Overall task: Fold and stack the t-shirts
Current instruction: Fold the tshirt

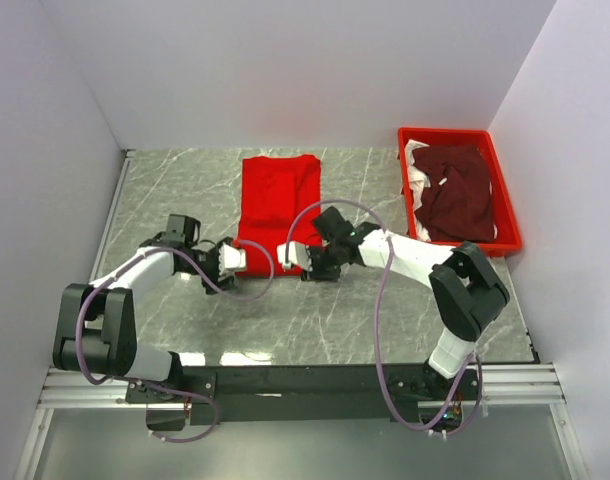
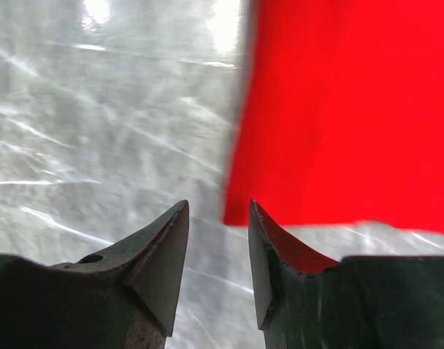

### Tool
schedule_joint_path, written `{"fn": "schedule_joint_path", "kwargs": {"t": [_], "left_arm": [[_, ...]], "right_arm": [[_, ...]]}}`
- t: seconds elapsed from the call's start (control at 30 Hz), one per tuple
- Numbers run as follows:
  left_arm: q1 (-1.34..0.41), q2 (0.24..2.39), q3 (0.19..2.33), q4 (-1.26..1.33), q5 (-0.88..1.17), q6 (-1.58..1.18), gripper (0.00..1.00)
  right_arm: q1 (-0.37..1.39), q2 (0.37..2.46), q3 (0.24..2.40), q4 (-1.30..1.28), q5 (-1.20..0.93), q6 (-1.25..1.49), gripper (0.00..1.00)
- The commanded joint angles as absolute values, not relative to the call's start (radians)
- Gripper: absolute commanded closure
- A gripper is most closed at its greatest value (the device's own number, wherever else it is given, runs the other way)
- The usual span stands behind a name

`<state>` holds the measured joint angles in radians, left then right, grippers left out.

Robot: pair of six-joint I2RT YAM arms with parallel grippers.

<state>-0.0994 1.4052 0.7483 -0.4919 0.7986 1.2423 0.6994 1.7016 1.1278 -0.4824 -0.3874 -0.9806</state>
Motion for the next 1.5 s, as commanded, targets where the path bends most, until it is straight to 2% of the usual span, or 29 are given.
{"fn": "schedule_joint_path", "kwargs": {"t": [0.0,0.3,0.53,0.67,0.7,0.73,0.77,0.83,0.93,1.3,1.47], "left_arm": [[-0.132,1.391,0.719,-0.439,0.79,1.339,0.29],[-0.176,1.489,0.745,-0.383,0.732,1.359,0.32],[-0.206,1.565,0.796,-0.38,0.681,1.359,0.43],[-0.213,1.588,0.821,-0.391,0.663,1.347,0.6],[-0.213,1.591,0.825,-0.393,0.66,1.345,0.64],[-0.213,1.589,0.83,-0.394,0.658,1.338,0.68],[-0.213,1.591,0.834,-0.397,0.658,1.333,0.77],[-0.213,1.582,0.851,-0.409,0.658,1.312,0.91],[-0.212,1.557,0.879,-0.429,0.672,1.257,0.99],[-0.18,1.419,0.956,-0.52,0.747,1.191,1.0],[-0.173,1.361,0.997,-0.661,0.788,1.212,1.0]], "right_arm": [[0.715,1.713,1.1,-0.371,-0.362,-0.979,0.55],[0.721,1.796,1.12,-0.353,-0.278,-1.032,0.57],[0.722,1.879,1.196,-0.413,-0.241,-1.055,0.63],[0.719,1.887,1.21,-0.431,-0.245,-1.065,0.79],[0.718,1.885,1.209,-0.43,-0.25,-1.062,0.86],[0.715,1.876,1.207,-0.428,-0.261,-1.058,0.9],[0.712,1.873,1.212,-0.431,-0.267,-1.052,0.98],[0.706,1.859,1.221,-0.448,-0.282,-1.034,1.0],[0.696,1.827,1.249,-0.478,-0.304,-1.011,1.0],[0.624,1.76,1.411,-0.621,-0.379,-0.971,1.0],[0.617,1.73,1.43,-0.675,-0.4,-0.97,1.0]]}}
